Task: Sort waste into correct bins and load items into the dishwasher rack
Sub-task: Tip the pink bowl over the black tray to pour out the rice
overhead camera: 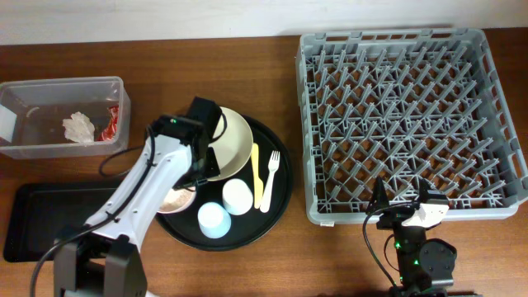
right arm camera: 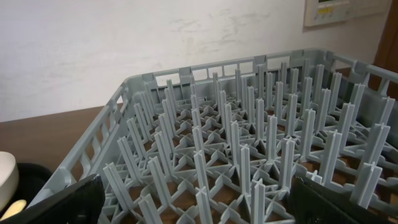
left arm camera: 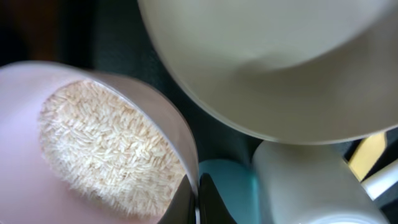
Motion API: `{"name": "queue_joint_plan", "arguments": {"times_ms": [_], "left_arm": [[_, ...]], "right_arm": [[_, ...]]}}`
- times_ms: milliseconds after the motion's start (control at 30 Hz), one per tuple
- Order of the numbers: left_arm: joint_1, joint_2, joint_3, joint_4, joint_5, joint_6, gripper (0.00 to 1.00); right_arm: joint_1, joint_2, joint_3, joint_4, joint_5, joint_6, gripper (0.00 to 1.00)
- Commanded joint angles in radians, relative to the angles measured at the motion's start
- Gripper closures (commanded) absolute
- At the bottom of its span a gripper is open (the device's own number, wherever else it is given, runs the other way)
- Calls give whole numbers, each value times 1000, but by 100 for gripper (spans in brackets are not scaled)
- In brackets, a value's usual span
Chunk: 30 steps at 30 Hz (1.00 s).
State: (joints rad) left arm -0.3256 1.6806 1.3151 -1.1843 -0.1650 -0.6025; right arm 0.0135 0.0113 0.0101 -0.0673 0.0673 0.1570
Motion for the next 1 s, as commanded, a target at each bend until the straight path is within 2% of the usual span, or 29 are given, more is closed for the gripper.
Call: {"name": "queue_joint_plan", "arguments": {"times_ms": [0, 133, 300, 567, 633, 767, 967], "left_arm": [[37, 6, 126, -76, -90, 17, 99], [141, 4, 185, -124, -86, 24, 100], [360, -4, 185, -128, -85, 109, 100], [696, -14, 185, -83, 207, 320, 100], [803, -15, 185, -74, 366, 429, 100], [975, -15, 185, -85, 539, 522, 100], [1138, -15, 132, -42, 765, 681, 99]], "right_arm": [[-7, -6, -5, -6, 16, 6, 2], [-7, -6, -5, -6, 16, 6, 2], [-7, -6, -5, -6, 16, 6, 2], [-7, -6, -5, -6, 16, 6, 2], [-7, -6, -5, -6, 16, 6, 2], [-7, -6, -5, -6, 16, 6, 2], [-7, -6, -5, -6, 16, 6, 2]]}}
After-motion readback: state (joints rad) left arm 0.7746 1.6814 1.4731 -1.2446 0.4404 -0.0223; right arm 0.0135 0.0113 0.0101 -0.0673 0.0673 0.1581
